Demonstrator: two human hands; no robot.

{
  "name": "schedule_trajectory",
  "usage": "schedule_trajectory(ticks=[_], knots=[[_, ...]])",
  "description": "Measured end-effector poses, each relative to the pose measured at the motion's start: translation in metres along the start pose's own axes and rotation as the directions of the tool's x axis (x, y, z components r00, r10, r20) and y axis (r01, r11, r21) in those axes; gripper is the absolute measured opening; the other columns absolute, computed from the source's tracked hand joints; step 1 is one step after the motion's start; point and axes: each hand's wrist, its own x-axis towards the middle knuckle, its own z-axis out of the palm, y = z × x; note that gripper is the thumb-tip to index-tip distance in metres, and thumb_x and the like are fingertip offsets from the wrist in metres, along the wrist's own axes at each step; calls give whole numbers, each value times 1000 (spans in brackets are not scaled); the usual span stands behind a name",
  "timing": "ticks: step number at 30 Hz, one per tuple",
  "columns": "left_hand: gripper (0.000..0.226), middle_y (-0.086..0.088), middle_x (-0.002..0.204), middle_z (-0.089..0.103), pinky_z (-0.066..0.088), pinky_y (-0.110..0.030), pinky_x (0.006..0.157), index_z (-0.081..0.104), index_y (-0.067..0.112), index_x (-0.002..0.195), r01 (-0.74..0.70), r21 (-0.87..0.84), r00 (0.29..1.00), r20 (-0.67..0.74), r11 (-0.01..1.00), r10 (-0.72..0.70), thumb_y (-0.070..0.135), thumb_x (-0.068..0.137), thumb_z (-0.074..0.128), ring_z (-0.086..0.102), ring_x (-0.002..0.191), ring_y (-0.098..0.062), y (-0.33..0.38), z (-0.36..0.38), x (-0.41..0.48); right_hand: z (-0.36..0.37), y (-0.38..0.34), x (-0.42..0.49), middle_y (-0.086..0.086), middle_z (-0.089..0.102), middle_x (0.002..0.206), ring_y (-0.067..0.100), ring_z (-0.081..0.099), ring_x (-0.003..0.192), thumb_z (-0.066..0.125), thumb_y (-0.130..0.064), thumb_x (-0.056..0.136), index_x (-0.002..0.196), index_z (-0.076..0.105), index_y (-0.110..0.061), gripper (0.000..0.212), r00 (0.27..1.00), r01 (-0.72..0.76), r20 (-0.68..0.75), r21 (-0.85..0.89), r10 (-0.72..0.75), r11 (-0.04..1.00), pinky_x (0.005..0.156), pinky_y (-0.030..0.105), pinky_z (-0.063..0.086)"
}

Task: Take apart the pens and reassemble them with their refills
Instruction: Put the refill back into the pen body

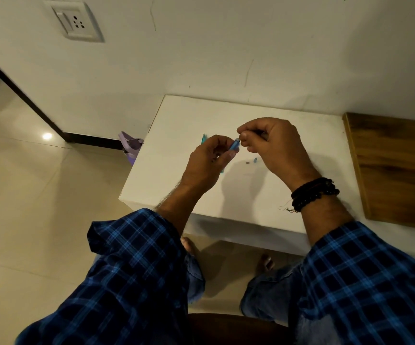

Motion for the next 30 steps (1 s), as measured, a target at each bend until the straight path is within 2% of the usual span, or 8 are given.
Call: schedule_trajectory(ticks=[3,11,14,16,18,21,24,30], knots=[[10,2,108,75,56,-37,97,65,19,106,-2,-8,1000,-5,1000,2,21,97,66,70,102,-13,0,0,1,-1,-1,0,-2,76,93,11,73,87,65,-20,96,106,76,-14,16,1000,23,-16,12,-23,1000,86,38,61],[11,0,119,73,56,-43,99,60,23,109,22,40,999,-49,999,-20,18,99,63,68,110,-16,-6,2,5,-3,-7,-2,-4,75,97,12,73,92,64,-20,97,104,74,-13,15,987,133,-93,29,-130,991,84,40,61],[14,0,121,72,58,-34,95,59,16,113,48,17,996,-77,999,-47,18,100,61,69,109,-18,-5,3,6,-1,-8,-3,-2,75,97,13,73,92,62,-22,98,103,71,-14,13,979,131,-168,84,-116,988,83,41,62],[13,3,118,70,59,-26,87,57,21,111,26,29,993,-115,999,-22,17,100,61,70,104,-17,-3,2,5,0,-8,-4,-1,75,96,12,73,91,60,-23,99,100,67,-17,9,971,121,-221,115,-94,986,82,39,62],[22,6,114,68,61,-27,85,53,27,116,-12,46,987,-159,999,19,17,99,63,71,99,-16,-1,1,4,0,-7,-4,-2,75,95,10,73,90,59,-22,99,99,65,-20,6,958,105,-278,129,-65,986,81,37,63],[44,9,110,66,59,-19,79,43,33,133,-43,30,984,-174,999,48,16,98,64,73,90,-8,5,-2,3,-1,-2,-4,-4,74,92,9,73,87,58,-20,100,96,65,-21,8,943,60,-332,152,-7,987,79,36,63],[53,6,110,68,60,-22,79,37,37,138,-73,20,983,-169,997,75,15,98,64,74,87,-10,8,-3,2,-1,1,-4,-7,74,90,10,74,86,58,-20,99,94,65,-22,9,937,26,-348,166,34,986,78,36,63],[47,7,110,68,61,-27,78,39,38,130,-51,46,990,-128,998,57,15,97,65,75,86,-13,5,-1,3,1,1,-5,-10,73,89,9,73,86,59,-22,100,95,65,-24,8,938,43,-345,138,7,990,78,35,63]])
